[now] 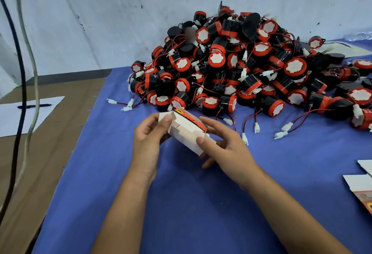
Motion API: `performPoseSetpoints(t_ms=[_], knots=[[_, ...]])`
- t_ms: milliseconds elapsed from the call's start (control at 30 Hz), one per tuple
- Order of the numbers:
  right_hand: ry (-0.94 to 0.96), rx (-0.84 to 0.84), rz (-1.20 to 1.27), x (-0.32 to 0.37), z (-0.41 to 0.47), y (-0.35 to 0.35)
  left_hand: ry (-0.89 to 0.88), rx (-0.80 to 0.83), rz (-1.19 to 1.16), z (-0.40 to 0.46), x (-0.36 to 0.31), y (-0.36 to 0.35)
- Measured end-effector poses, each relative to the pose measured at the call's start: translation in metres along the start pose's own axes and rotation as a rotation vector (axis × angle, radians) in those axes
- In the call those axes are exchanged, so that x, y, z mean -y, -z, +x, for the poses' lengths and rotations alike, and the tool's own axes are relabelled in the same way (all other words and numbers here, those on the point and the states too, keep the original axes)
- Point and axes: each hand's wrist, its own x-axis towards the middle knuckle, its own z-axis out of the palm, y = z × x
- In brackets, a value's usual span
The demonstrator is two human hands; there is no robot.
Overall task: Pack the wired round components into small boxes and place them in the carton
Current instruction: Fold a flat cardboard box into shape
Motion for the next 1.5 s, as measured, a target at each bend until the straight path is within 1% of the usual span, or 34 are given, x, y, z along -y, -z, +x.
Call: performPoseSetpoints(t_ms=[100,167,233,300,400,467,567,667,733,800,900,933,967,1000,1100,1167,1233,1300,1400,1500], knots=[[-0.006,-0.035,0.038,0.002,0.001,-0.002,0.001,0.134,0.011,-0.003,0.004,-0.006],[0.016,-0.021,0.06,0.004,0.0,-0.003,0.026,0.167,0.044,-0.008,0.008,-0.015],[0.025,0.006,0.08,0.006,-0.001,-0.003,0.045,0.139,0.027,-0.009,0.013,-0.023],[0.0,0.049,0.123,0.007,-0.002,-0.002,0.007,0.117,0.006,-0.009,0.015,-0.028],[-0.05,0.144,0.253,0.008,-0.001,-0.001,-0.027,0.068,-0.045,-0.009,0.01,-0.028],[-0.048,0.157,0.327,0.009,0.0,0.0,-0.019,0.025,-0.058,-0.008,0.011,-0.025],[-0.033,0.09,0.2,0.009,0.0,0.0,-0.02,-0.021,0.01,-0.007,0.014,-0.026],[-0.035,0.024,0.119,0.005,-0.001,-0.004,-0.107,-0.013,0.071,-0.013,0.014,-0.034],[-0.027,-0.062,0.107,0.004,-0.001,-0.006,-0.161,-0.001,0.132,-0.016,0.015,-0.041],[-0.01,-0.146,0.118,0.004,0.001,-0.004,-0.162,0.065,0.118,-0.019,0.014,-0.045],[-0.005,-0.239,0.156,0.008,0.004,0.002,-0.065,0.258,-0.004,-0.02,0.007,-0.043],[-0.01,-0.25,0.161,0.009,0.005,0.003,-0.029,0.298,-0.057,-0.021,0.005,-0.043],[-0.015,-0.246,0.156,0.01,0.005,0.004,0.007,0.292,-0.122,-0.022,0.003,-0.044],[-0.016,-0.231,0.142,0.009,0.004,0.003,0.042,0.238,-0.187,-0.024,0.001,-0.046],[0.03,-0.175,0.121,0.007,-0.002,-0.008,0.117,-0.005,-0.289,-0.027,-0.003,-0.054],[0.102,-0.169,0.178,0.005,-0.005,-0.02,0.148,-0.05,-0.352,-0.029,-0.003,-0.056],[0.176,-0.201,0.174,0.003,-0.007,-0.03,0.159,-0.035,-0.384,-0.029,-0.002,-0.055],[0.226,-0.235,0.114,0.003,-0.006,-0.034,0.126,-0.035,-0.353,-0.028,0.002,-0.055],[0.241,-0.216,0.085,0.002,-0.007,-0.036,0.014,-0.095,-0.242,-0.027,0.01,-0.057],[0.231,-0.217,0.051,0.003,-0.008,-0.036,-0.181,-0.108,-0.039,-0.029,0.013,-0.058]])
